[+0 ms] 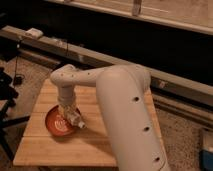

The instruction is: Place the bottle in the ceramic bowl

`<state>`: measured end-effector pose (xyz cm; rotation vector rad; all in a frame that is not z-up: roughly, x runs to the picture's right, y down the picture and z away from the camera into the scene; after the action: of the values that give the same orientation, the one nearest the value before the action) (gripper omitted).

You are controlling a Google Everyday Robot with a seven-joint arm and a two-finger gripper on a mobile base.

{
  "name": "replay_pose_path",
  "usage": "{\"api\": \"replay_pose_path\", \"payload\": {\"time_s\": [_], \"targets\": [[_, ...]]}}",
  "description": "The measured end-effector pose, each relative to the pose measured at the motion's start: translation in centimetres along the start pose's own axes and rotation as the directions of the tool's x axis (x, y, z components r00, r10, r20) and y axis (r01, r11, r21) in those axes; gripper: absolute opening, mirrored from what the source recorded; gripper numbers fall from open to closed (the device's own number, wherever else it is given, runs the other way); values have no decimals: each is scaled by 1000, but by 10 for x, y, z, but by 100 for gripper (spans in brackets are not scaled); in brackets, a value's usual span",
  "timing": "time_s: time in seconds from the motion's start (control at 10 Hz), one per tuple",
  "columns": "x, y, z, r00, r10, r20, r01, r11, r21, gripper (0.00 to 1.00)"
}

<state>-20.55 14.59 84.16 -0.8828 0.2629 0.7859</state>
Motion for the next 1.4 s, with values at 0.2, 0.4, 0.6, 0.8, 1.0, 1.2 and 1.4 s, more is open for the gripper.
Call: {"api": "replay_pose_path", "payload": {"time_s": [0.2, 0.4, 0.6, 0.8, 1.0, 1.2, 1.4], "targets": [[1, -6, 3, 999, -11, 36, 11, 1000, 0, 64], [5, -4, -8, 997, -27, 67, 27, 1000, 3, 79], [6, 4, -22, 993, -50, 103, 51, 999, -3, 80], [7, 8, -30, 991, -62, 122, 63, 998, -8, 80], [5, 11, -28, 989, -74, 128, 76, 997, -16, 80], [6, 8, -28, 989, -70, 130, 73, 997, -18, 80], [5, 10, -28, 989, -74, 129, 77, 997, -18, 80]]}}
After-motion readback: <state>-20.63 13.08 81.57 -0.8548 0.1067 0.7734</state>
